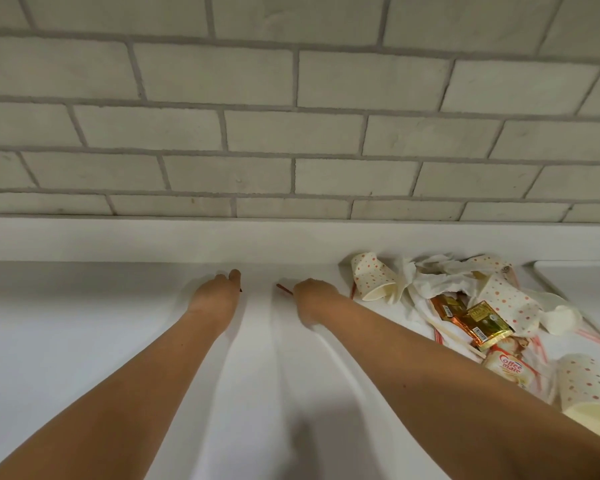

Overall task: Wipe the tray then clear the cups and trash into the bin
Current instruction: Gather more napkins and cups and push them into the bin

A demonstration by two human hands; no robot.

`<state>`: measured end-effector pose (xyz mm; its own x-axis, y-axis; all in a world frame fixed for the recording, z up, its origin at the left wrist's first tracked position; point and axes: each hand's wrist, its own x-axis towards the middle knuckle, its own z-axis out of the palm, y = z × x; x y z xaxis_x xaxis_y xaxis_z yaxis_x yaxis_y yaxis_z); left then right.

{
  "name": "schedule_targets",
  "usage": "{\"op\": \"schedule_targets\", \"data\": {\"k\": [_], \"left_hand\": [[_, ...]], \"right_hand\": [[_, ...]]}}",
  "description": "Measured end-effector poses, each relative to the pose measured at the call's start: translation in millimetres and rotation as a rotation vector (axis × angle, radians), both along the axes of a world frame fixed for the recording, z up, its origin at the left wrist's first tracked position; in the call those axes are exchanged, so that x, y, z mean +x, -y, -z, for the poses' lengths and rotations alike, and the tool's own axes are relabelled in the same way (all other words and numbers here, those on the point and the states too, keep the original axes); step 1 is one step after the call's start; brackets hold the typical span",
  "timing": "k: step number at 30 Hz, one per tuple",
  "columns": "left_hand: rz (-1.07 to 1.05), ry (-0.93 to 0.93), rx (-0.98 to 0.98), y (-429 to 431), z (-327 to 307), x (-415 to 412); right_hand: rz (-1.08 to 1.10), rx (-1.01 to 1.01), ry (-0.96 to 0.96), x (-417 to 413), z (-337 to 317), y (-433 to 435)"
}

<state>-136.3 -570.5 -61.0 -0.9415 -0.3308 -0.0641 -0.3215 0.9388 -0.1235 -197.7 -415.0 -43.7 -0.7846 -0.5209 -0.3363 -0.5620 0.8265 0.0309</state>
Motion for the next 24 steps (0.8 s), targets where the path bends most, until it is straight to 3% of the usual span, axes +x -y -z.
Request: {"op": "schedule_targets", "data": {"k": [7,11,17,24], "left_hand": [[0.004,-0.125,0.120,-18.2,-15.5,11.5],[0.029,-0.173,0.230,-50.8,-21.3,12.0],[0.220,-0.283,0.293,-136.2,-42.2,22.8],[0.450,-0.322,0.586,-239.3,-60.0,48.2]], "right_hand": [[0.073,-0.086,0.045,21.3,1.6,-16.8],[0.173,-0.307,0.169,32.4,-9.3,-47.1],[0.327,-0.634,0.290,58.1,-19.2,-130.4],[0.531,-0.776,0.221,94.3,-40.6,-228.5]]}}
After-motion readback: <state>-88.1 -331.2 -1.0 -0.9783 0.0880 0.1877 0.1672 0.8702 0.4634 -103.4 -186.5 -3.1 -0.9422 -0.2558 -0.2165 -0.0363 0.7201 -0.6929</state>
